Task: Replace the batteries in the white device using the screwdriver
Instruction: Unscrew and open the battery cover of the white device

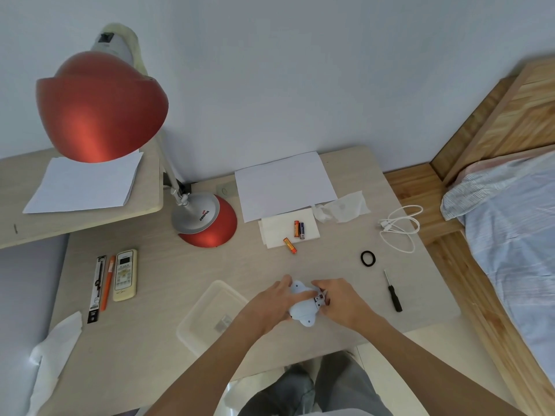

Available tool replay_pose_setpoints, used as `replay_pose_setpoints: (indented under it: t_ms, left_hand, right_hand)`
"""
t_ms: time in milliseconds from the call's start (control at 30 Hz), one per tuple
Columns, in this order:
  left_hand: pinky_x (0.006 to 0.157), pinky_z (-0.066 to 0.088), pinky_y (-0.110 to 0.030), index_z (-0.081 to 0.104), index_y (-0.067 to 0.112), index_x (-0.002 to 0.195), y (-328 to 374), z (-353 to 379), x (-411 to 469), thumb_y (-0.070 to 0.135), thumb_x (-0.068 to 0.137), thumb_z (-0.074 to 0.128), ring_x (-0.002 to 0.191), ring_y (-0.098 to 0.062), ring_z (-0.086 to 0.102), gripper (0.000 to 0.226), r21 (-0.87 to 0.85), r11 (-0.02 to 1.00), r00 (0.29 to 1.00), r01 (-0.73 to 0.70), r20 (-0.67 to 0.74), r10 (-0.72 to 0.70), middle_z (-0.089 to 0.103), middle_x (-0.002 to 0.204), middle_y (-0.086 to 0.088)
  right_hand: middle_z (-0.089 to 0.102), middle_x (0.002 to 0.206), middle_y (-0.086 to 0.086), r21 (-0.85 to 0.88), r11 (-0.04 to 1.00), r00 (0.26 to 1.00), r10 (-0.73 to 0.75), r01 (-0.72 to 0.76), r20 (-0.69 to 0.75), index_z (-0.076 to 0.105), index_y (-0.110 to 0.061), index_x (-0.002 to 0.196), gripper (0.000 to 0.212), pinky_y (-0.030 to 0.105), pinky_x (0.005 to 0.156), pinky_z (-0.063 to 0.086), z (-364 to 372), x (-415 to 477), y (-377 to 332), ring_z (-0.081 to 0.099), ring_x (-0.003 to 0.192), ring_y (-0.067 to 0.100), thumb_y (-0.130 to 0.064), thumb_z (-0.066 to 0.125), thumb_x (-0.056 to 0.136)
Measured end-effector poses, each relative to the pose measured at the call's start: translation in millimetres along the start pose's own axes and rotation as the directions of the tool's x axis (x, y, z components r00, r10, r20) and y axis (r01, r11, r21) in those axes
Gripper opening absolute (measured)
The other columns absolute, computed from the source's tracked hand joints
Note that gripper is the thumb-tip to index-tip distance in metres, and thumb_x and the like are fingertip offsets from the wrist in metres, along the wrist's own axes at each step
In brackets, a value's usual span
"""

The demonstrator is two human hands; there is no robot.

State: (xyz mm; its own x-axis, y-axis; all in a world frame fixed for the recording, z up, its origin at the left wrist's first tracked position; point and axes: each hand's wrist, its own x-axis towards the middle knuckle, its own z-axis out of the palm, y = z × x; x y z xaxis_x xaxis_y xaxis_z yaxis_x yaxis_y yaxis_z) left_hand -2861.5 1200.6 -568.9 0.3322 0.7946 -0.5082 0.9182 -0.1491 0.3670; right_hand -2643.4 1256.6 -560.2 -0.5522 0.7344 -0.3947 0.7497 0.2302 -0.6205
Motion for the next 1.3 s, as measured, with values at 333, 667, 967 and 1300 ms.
replay_pose_setpoints:
  t_ms: [333,667,967,1300]
  left_hand:
    - [0.096,0.058,-0.041,0.011,0.062,0.153,5,-7,-3,0.024,0.092,0.080,0.113,-0.028,0.056,0.099,0.018,1.000,1.000,-0.005,0.027,0.004,0.033,0.144,-0.013]
    - [0.099,0.055,-0.048,0.009,0.060,0.159,14,-18,-13,0.018,0.100,0.070,0.126,-0.035,0.051,0.095,0.173,0.982,0.996,-0.080,0.052,0.072,0.022,0.157,-0.020]
    - [0.082,0.059,-0.046,0.014,0.053,0.155,20,-33,-6,0.024,0.091,0.080,0.112,-0.036,0.058,0.096,0.289,0.945,0.988,-0.152,0.084,0.133,0.029,0.148,-0.022]
    - [0.079,0.061,-0.044,0.027,0.044,0.151,24,-32,-9,0.015,0.080,0.089,0.111,-0.034,0.059,0.099,0.260,0.951,0.986,-0.165,0.051,0.158,0.031,0.142,-0.018]
  right_hand:
    - [0.074,0.122,0.003,-0.003,0.999,0.999,0.032,-0.032,0.003,0.060,-0.016,0.146,0.055,0.028,0.100,0.057,6,2,5,0.071,0.106,0.016,-0.014,0.074,0.092]
    - [0.071,0.083,-0.005,-0.047,0.999,1.000,-0.026,0.025,-0.015,0.070,-0.019,0.098,0.010,0.032,0.074,0.063,7,1,10,0.069,0.075,0.012,-0.019,0.071,0.089]
    - [0.069,0.082,-0.009,-0.039,0.998,0.999,-0.043,0.043,-0.004,0.071,-0.020,0.103,0.013,0.022,0.073,0.057,7,2,6,0.066,0.073,0.009,-0.018,0.073,0.091]
    - [0.068,0.078,-0.006,-0.045,0.997,0.998,-0.060,0.060,-0.012,0.070,-0.019,0.097,0.007,0.032,0.075,0.061,5,1,3,0.066,0.071,0.014,-0.017,0.071,0.091]
